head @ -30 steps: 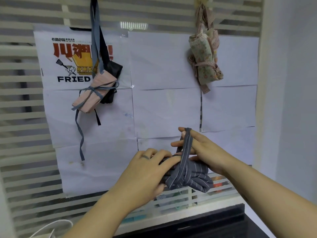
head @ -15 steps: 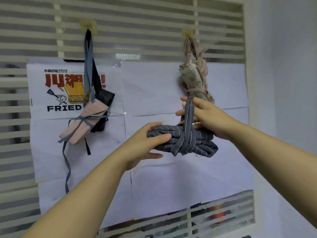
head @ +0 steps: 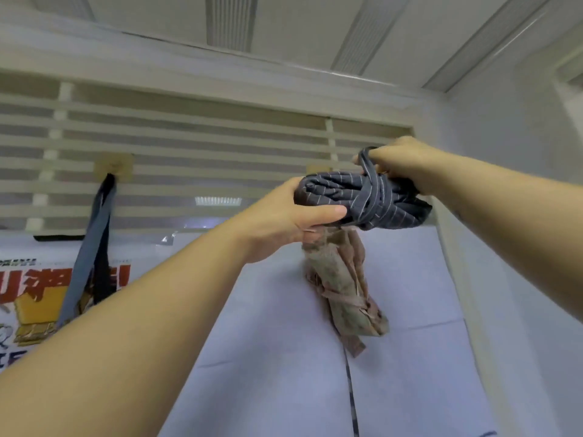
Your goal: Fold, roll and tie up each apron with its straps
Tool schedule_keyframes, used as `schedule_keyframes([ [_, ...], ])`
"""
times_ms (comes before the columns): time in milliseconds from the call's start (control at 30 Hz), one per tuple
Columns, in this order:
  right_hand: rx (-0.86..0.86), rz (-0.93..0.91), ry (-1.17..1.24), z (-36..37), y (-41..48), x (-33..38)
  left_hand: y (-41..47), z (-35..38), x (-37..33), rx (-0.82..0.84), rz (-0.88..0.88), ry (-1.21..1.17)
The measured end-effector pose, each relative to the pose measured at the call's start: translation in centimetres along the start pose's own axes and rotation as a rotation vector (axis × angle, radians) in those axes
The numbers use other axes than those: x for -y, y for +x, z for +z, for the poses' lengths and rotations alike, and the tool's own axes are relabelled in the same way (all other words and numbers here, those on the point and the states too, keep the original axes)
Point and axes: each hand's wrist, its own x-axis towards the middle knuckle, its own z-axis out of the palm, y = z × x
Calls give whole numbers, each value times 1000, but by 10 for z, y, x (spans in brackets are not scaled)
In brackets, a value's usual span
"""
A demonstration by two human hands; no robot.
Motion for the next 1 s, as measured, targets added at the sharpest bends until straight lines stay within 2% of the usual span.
schedule_keyframes([
  [233, 13, -53, -390, 13, 68, -9, 61, -9, 22, -70, 26, 133],
  [367, 100, -106, -594, 39, 90, -20, 76, -9, 47, -59, -9, 274],
  [733, -76, -375, -660, 86, 134, -19, 106, -19, 66, -106, -168, 161],
  [867, -57, -407, -740, 92, 141, -14, 109, -25, 70, -105, -234, 78],
  [1000, -14, -433, -692, 99, 147, -20, 109, -33, 73, -91, -303, 47],
])
